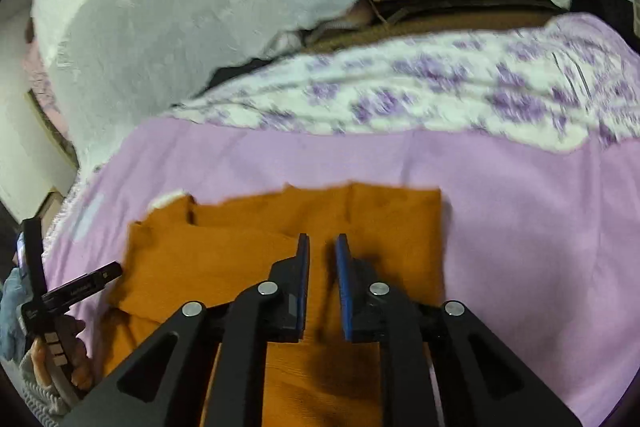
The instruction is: Fold small clothes
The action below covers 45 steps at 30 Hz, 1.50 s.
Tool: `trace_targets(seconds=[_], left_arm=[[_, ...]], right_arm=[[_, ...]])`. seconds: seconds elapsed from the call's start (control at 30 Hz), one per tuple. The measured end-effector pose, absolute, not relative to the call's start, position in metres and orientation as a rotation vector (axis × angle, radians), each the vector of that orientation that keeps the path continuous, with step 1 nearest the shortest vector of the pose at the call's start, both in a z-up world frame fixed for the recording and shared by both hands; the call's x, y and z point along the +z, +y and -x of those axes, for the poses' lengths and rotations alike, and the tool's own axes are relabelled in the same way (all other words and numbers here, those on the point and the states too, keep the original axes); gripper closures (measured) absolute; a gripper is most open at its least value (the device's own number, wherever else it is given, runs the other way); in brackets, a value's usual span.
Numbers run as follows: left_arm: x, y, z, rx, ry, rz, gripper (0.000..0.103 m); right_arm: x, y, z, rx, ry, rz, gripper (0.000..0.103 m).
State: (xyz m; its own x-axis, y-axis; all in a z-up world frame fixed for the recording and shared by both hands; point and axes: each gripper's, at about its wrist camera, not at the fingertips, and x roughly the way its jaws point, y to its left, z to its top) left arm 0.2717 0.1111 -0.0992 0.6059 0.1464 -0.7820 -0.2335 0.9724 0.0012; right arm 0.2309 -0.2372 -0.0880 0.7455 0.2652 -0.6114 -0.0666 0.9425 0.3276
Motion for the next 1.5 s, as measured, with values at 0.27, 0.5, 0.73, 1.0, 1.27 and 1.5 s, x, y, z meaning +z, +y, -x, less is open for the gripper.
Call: trace_targets(seconds=[0.27,0.5,0.73,1.0,1.27,1.5], left_arm=[[-0.127,0.075,-0.305,0.203,0.919,-0.088,0.004],[-0.092,0.081,-0.266,0.104,0.816,-0.01,0.005],[-0.127,0.077,-0.276,0.073,0.941,-0.017,0.004],[-0.121,0.077,-0.242,0.029,0.912,0.008,0.004],[-0.125,0.08,-0.194,-0.036,0.942,0.018,0.004],[-0.13,0.084,-0.15,-0.087,0.96,0.018,0.004]], right_arm=[[-0.123,-0.219,-0.264,0.242,0.86,-0.267,0.092],[-0.103,-0.206,-0.23,0.264,0.797,-0.201,0.073],[-0.122,-0.19,-0.23,0.238,0.819,-0.096,0.068],[-0.108,-0.207,-0.186,0.224,0.704,-0.114,0.053],[-0.118,-0.225,-0.153,0.187,0.752,-0.175,0.049],[-0.128,-0.235,-0.122,0.2,0.779,-0.218,0.045]])
